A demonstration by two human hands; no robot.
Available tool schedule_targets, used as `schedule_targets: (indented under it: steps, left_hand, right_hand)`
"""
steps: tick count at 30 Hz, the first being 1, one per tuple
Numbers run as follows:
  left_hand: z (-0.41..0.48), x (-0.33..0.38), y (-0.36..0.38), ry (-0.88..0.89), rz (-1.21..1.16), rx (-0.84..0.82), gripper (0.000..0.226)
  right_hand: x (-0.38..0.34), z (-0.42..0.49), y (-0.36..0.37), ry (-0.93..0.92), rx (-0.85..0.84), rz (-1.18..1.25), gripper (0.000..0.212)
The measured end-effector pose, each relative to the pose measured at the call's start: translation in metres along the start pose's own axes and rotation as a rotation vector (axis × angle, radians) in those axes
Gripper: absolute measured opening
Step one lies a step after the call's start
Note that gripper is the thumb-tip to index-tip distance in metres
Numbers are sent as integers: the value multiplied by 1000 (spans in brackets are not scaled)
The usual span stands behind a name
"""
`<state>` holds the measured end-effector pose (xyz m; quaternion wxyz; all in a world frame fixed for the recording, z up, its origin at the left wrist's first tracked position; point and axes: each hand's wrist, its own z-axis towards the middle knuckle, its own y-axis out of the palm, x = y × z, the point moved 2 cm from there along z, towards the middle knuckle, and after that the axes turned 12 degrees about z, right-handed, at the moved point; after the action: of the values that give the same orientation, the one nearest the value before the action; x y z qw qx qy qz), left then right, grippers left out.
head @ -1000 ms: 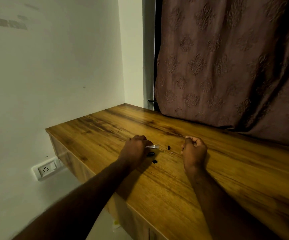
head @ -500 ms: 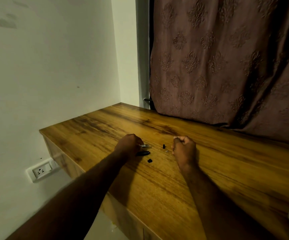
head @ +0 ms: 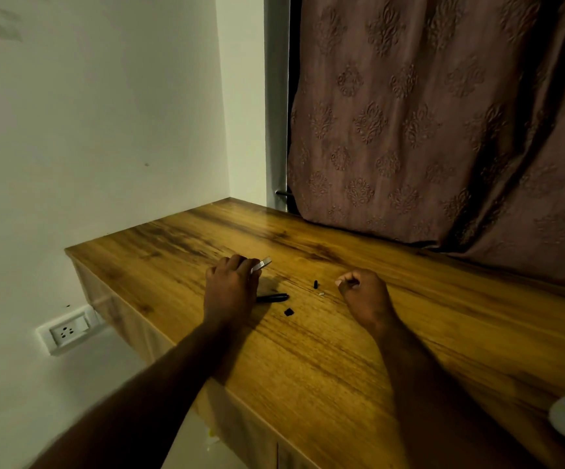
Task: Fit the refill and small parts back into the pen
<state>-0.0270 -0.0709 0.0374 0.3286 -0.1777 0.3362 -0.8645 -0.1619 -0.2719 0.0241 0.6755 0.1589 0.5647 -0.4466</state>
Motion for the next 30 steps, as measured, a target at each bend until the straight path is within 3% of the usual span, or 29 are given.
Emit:
schedule_targets:
  steps: [5,11,24,30]
  left_hand:
    - [-6,1,-1,56,-1,0,35]
    - [-8,0,-4,48,-3,-27,39]
    - [-9,2,-4,26,28,-75,33]
    - [-11,2,-4,19,22,-56,29]
  right_hand:
    - [5,1,4,-43,-60,-193,9]
    - [2,-4,7,-75,-109,-330,12]
    - [-2,-6,4,-44,-119,-301,25]
    - [-2,-7,3,-24,-119,-263,17]
